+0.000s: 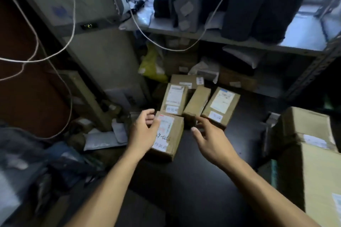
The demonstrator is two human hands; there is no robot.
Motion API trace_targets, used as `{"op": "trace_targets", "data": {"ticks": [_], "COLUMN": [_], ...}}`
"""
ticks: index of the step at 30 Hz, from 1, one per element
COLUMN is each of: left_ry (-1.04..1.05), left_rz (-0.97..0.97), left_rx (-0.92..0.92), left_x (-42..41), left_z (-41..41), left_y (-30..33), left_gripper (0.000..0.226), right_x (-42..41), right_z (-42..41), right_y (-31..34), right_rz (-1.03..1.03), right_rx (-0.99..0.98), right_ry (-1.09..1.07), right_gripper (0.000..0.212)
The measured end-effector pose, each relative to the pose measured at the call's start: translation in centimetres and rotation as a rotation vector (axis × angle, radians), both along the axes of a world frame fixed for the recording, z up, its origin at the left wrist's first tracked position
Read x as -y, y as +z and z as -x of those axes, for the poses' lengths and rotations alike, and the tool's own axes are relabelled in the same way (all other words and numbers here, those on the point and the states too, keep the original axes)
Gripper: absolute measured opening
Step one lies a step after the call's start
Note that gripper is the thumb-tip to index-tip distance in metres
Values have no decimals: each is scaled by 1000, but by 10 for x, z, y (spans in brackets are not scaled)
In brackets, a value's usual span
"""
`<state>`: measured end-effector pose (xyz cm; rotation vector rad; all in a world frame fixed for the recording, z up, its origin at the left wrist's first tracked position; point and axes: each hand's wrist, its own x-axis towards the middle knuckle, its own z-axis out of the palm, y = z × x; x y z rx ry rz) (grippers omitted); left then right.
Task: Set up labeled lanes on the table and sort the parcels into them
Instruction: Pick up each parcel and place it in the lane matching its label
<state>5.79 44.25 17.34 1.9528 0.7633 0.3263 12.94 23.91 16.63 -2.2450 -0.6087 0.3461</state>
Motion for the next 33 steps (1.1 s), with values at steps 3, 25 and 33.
{"op": "trace_targets", "data": {"ticks": [3, 25, 33], "left_ry": [-16, -196, -227], "left_rz": [-13, 344, 352], "left_rx": [-68, -358, -261], "left_x": [-39, -99, -60], "left_z": [4, 1, 14], "left_y": [-27, -174, -128], "left_gripper": [33, 45, 48], "right_x": [-35, -114, -64], "right_z": [1, 27, 54], "right_y": [-38, -145, -101], "right_rz": [84, 45, -55], "right_rx": [-107, -683, -593], "right_ry": [28, -269, -378], "right_gripper": [50, 56, 48]}}
